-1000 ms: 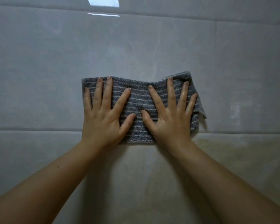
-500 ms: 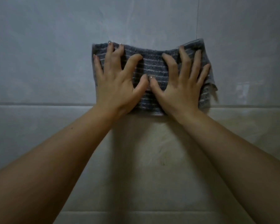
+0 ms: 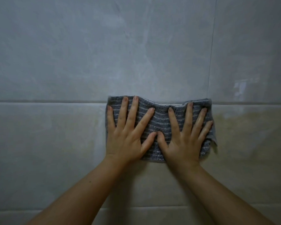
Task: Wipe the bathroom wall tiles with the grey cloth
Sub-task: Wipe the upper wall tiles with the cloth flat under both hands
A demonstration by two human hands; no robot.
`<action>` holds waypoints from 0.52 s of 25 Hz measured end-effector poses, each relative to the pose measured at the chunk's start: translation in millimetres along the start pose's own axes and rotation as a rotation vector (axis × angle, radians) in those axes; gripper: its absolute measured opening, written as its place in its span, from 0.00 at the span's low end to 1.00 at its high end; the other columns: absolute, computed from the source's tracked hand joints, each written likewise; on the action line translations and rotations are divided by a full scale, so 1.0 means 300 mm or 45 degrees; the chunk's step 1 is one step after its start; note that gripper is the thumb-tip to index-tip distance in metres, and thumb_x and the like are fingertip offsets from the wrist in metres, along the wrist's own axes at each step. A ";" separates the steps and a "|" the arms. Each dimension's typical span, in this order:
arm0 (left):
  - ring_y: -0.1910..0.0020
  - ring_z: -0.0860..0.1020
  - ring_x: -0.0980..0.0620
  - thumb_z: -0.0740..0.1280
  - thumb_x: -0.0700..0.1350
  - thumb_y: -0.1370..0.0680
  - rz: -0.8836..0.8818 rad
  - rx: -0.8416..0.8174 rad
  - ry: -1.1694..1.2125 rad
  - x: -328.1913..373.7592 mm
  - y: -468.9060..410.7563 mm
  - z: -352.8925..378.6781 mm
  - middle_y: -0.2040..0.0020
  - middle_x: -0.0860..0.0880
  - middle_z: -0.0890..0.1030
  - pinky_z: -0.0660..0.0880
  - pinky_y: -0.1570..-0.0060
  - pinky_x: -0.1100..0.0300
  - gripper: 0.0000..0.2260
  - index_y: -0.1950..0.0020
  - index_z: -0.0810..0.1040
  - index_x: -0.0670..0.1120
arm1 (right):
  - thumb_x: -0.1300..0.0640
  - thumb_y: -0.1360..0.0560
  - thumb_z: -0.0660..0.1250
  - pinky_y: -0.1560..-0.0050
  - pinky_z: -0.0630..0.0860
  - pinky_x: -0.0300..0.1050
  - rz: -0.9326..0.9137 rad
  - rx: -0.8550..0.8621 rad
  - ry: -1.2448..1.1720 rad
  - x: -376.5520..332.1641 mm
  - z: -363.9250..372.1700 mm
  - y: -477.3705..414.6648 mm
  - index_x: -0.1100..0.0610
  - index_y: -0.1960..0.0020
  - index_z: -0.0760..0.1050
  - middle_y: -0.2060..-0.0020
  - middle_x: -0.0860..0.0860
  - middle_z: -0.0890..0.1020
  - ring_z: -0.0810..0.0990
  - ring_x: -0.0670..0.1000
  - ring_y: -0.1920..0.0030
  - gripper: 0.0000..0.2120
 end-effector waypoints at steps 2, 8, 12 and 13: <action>0.22 0.57 0.37 0.57 0.63 0.21 -0.037 0.032 0.015 -0.041 -0.071 -0.019 0.22 0.41 0.60 0.50 0.28 0.31 0.28 0.23 0.64 0.55 | 0.36 0.25 0.58 0.31 0.49 0.76 0.022 0.019 -0.012 -0.020 -0.012 -0.082 0.46 0.23 0.58 0.23 0.62 0.55 0.50 0.71 0.25 0.34; 0.21 0.52 0.39 0.51 0.64 0.19 -0.146 -0.006 -0.003 -0.150 -0.205 -0.031 0.20 0.42 0.55 0.47 0.26 0.33 0.28 0.21 0.57 0.56 | 0.34 0.23 0.52 0.29 0.46 0.73 0.097 0.061 0.008 -0.062 -0.034 -0.274 0.43 0.22 0.56 0.23 0.61 0.54 0.49 0.70 0.24 0.32; 0.22 0.54 0.38 0.54 0.63 0.19 -0.087 -0.023 0.038 -0.065 -0.044 -0.011 0.21 0.42 0.57 0.48 0.26 0.33 0.28 0.21 0.61 0.55 | 0.36 0.22 0.54 0.29 0.47 0.73 0.090 0.013 -0.010 -0.043 -0.006 -0.062 0.46 0.22 0.57 0.23 0.62 0.54 0.48 0.70 0.24 0.31; 0.22 0.54 0.38 0.55 0.63 0.20 -0.068 -0.037 0.054 -0.044 0.010 -0.002 0.21 0.41 0.58 0.48 0.26 0.33 0.28 0.22 0.61 0.55 | 0.37 0.22 0.54 0.30 0.47 0.74 0.086 0.001 -0.018 -0.041 0.004 -0.004 0.47 0.22 0.58 0.23 0.62 0.54 0.49 0.70 0.24 0.31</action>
Point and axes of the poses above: each hand's wrist, its own y-axis away from the middle knuckle, its own z-axis out of the palm, x = y × z, the point moved 5 cm from there along -y, towards the middle knuckle
